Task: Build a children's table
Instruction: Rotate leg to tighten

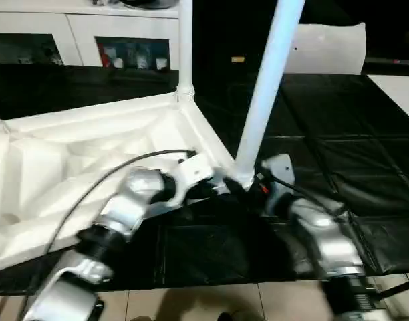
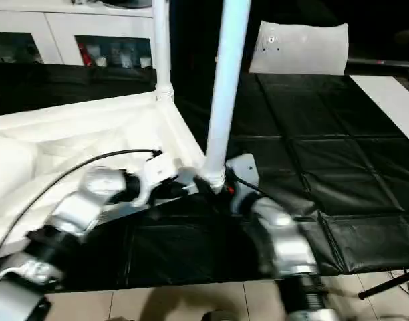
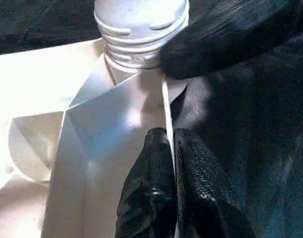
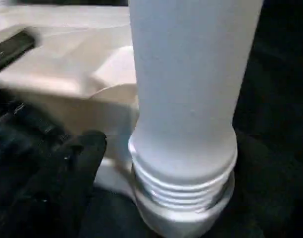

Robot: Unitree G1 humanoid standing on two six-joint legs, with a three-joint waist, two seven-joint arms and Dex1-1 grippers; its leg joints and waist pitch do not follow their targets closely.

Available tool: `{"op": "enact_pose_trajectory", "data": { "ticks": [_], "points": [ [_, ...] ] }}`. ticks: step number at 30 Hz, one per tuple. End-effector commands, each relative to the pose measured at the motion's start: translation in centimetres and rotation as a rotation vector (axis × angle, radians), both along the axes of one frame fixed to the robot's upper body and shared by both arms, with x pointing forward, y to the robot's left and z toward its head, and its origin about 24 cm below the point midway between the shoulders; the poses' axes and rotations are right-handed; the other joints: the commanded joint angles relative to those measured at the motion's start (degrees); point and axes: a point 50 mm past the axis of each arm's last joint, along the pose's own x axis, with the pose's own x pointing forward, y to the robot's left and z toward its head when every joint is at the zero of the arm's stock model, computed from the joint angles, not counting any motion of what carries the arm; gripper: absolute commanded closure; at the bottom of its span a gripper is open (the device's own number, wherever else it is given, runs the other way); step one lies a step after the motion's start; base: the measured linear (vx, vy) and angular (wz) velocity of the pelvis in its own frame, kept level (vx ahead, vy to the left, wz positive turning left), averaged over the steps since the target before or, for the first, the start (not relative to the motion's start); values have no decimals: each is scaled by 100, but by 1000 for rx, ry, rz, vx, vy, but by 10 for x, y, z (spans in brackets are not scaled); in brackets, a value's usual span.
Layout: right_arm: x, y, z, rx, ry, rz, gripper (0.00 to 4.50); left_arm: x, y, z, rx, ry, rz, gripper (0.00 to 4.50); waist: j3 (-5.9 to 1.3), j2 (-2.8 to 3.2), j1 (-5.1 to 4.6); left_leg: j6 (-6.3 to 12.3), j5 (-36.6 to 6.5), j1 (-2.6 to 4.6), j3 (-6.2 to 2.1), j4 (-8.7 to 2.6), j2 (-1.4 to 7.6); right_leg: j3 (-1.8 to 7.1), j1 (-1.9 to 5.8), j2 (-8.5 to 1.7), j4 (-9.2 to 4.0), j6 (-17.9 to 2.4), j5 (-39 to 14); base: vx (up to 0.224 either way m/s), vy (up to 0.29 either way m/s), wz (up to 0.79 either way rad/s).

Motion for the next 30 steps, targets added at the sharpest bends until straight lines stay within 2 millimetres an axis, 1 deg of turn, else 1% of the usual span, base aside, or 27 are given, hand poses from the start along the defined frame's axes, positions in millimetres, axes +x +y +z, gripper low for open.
{"op": "enact_pose_trajectory", "data": {
  "ticks": [1,2,4,5,6,7,8,10,12,14,15,16,19,20,21,22,23,26,27,29,30],
  "points": [
    [-6,3,16,25,-45,221,6,-11,4,-9,-14,51,-152,450,-275,-45,31,642,-665,-44,-79,-357,295,307,333,-480,-460,-1274,-876,0,0,0],
    [-6,3,16,25,-45,221,6,-11,4,-9,-14,51,-152,450,-271,-35,28,659,-698,-45,-73,-352,289,309,324,-480,-460,-1278,-941,0,0,0],
    [-8,-3,19,-1,-48,294,6,-13,10,-9,-11,87,-199,450,-258,-33,29,626,-798,-28,-84,-373,317,302,298,-490,-468,-1254,-1195,0,0,0],
    [-9,-6,21,-35,-47,366,6,-17,15,-9,18,111,-266,450,-254,-39,27,612,-832,-26,-79,-376,324,302,291,-493,-477,-1253,-1262,0,0,0],
    [-10,-8,21,-50,-45,404,6,-18,17,-10,32,129,-293,450,-255,-54,25,582,-858,-14,-77,-376,332,305,287,-491,-475,-1256,-1308,0,0,0],
    [-10,-8,21,-68,-44,437,6,-19,18,-9,45,135,-320,450,-255,-36,32,569,-849,-6,-79,-376,335,307,278,-496,-463,-1288,-1273,0,0,0],
    [-10,-9,21,-85,-43,468,6,-20,20,-9,56,143,-345,450,-256,-34,36,560,-830,-3,-75,-374,342,312,278,-505,-458,-1310,-1218,0,0,0],
    [-11,-11,21,-108,-39,511,6,-20,21,-9,69,152,-378,450,-253,-42,65,564,-822,21,-66,-371,347,315,264,-500,-447,-1360,-1105,0,0,0],
    [-10,-12,21,-125,-26,561,6,-21,23,-8,92,165,-426,450,-255,-50,107,565,-741,24,-60,-370,345,316,267,-506,-429,-1410,-1001,0,0,0],
    [-10,-12,22,-135,-15,599,31,-22,24,-7,105,170,-457,450,-255,-52,140,570,-691,31,-58,-369,349,317,272,-507,-415,-1444,-897,0,0,0],
    [-10,-12,23,-138,-8,619,31,-22,25,-6,114,170,-476,450,-259,-47,157,575,-627,24,-62,-367,351,316,284,-509,-395,-1477,-765,0,0,0],
    [-9,-12,24,-145,-2,648,42,-22,26,-4,126,171,-501,450,-259,-52,167,578,-601,24,-60,-367,356,314,288,-510,-385,-1504,-671,0,0,0],
    [-10,-13,23,-174,-1,684,65,-21,27,-3,136,169,-520,450,-250,-58,172,559,-621,29,-54,-367,361,309,292,-510,-380,-1532,-638,0,0,0],
    [-10,-13,22,-185,0,698,72,-21,27,-2,146,168,-538,450,-245,-83,178,545,-638,31,-54,-370,361,307,289,-511,-387,-1523,-691,0,0,0],
    [-10,-13,22,-187,1,702,72,-21,27,-2,150,168,-544,450,-250,-74,184,527,-649,32,-53,-364,356,310,289,-518,-385,-1531,-738,0,0,0],
    [-10,-13,22,-188,1,703,83,-21,27,-2,151,168,-546,450,-246,-81,192,504,-643,26,-54,-367,361,312,297,-521,-385,-1529,-736,0,0,0],
    [-9,-12,22,-185,1,707,96,-21,28,-1,155,170,-554,450,-251,-103,192,510,-610,19,-57,-366,361,310,307,-523,-378,-1529,-709,0,0,0],
    [-8,-11,22,-179,4,717,128,-20,30,0,165,173,-566,450,-245,-103,203,530,-575,22,-52,-364,364,306,298,-514,-365,-1549,-654,0,0,0],
    [-8,-11,21,-179,6,721,128,-20,31,0,168,174,-569,450,-243,-100,208,531,-575,23,-51,-365,364,303,296,-515,-367,-1548,-659,0,0,0],
    [-8,-9,21,-177,12,734,156,-19,32,0,175,176,-577,450,-240,-105,210,527,-581,19,-52,-363,360,302,303,-516,-367,-1547,-689,0,0,0],
    [-8,-9,21,-177,12,734,156,-19,32,0,175,176,-577,450,-234,-104,211,517,-595,23,-52,-367,366,305,297,-517,-370,-1536,-711,0,0,0]
  ]
}}
